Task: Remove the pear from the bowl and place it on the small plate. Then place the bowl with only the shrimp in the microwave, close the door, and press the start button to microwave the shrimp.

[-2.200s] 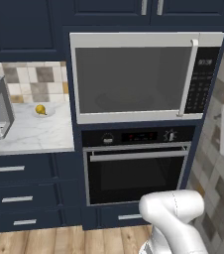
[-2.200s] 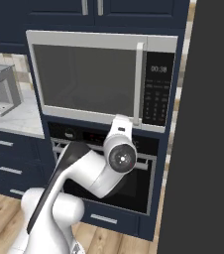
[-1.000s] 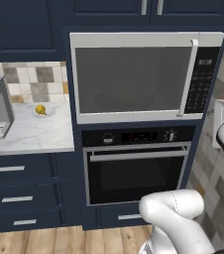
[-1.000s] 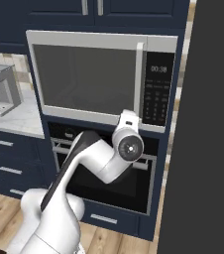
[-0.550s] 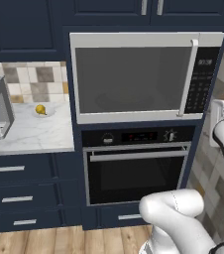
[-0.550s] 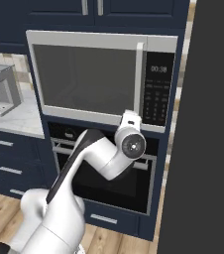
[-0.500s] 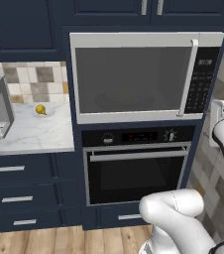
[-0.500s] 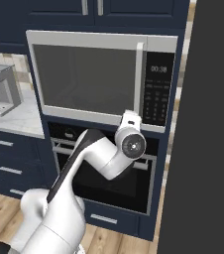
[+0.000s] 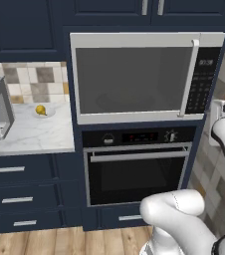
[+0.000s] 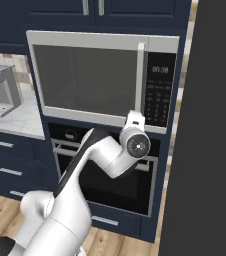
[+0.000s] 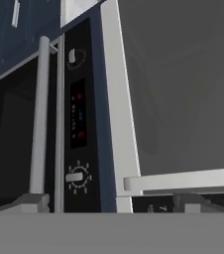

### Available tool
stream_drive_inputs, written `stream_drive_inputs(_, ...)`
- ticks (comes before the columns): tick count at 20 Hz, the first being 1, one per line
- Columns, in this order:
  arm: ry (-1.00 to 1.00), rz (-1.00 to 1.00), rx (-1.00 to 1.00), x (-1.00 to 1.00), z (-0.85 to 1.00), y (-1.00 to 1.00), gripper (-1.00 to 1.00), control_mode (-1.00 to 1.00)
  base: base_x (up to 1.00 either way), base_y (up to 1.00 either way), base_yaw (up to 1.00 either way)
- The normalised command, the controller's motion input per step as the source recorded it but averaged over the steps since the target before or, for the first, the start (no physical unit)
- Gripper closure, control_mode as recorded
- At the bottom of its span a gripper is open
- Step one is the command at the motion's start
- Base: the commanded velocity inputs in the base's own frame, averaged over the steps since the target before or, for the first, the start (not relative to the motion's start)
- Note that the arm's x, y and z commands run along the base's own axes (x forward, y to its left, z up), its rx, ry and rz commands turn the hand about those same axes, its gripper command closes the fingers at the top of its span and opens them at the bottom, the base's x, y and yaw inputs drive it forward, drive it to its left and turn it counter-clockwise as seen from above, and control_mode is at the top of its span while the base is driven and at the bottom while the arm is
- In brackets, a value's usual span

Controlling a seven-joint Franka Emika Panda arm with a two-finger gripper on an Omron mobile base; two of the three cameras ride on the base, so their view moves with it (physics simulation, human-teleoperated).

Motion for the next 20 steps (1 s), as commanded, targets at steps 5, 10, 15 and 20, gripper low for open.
stream_drive_inputs(5,0.00,0.00,0.00,0.17,-0.06,-0.12,-1.00,-1.00,0.00,0.00,0.00)
stream_drive_inputs(10,0.00,0.00,0.00,0.18,-0.14,0.00,-1.00,-1.00,0.00,0.00,0.00)
stream_drive_inputs(15,0.00,0.00,0.00,0.16,-0.08,0.00,-1.00,-1.00,0.00,0.00,0.00)
stream_drive_inputs(20,0.00,0.00,0.00,0.17,-0.06,0.00,-1.00,-1.00,0.00,0.00,0.00)
